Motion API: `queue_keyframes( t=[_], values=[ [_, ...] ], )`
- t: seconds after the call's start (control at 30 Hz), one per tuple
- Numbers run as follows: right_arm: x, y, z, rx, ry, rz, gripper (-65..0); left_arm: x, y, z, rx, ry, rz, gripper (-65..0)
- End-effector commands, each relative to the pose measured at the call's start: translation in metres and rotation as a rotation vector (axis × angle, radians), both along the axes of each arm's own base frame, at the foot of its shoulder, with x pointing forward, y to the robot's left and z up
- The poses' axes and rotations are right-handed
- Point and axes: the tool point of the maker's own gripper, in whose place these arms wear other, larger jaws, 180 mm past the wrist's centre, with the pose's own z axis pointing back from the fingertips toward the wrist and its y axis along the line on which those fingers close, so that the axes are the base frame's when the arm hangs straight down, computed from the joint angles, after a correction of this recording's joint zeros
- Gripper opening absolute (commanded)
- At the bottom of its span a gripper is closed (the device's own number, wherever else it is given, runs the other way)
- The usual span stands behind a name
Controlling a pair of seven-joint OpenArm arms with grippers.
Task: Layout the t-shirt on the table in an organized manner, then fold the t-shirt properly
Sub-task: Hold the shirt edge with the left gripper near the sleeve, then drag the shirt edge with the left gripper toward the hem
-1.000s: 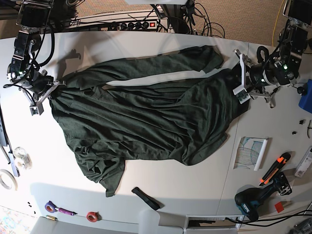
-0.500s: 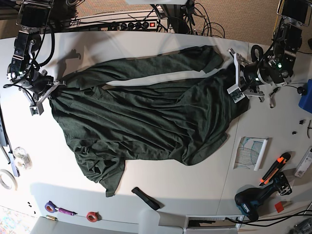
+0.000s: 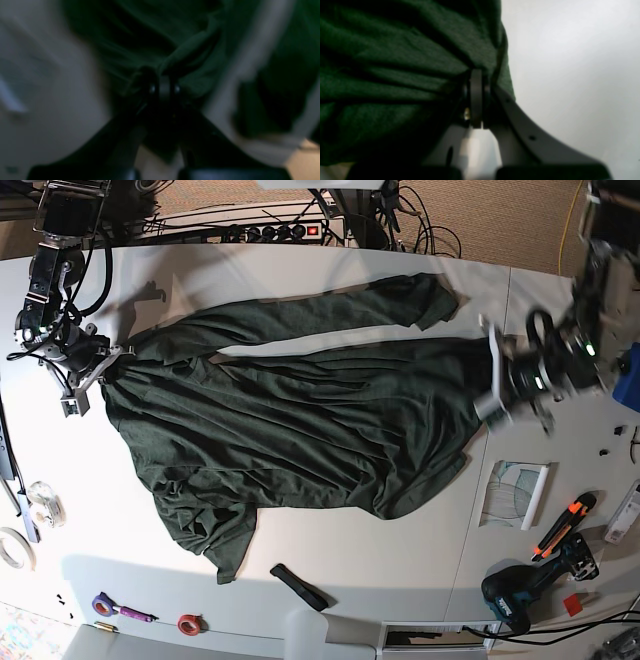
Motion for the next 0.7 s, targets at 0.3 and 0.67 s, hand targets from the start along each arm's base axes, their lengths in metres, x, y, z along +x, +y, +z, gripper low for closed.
queue_keyframes(
  t=[0.3,0.67],
  values=[
    [-0.001,-0.009,0.004,-0.035,0.014,-0.009,-65.0,0.075,-0.01,0.102,-0.149,-0.335,0.031,-65.0],
    [0.0,-0.009,0.004,-0.034,0.007,-0.008,-65.0,0.113,-0.014,0.189,-0.239,-0.441,0.041,-65.0]
  ],
)
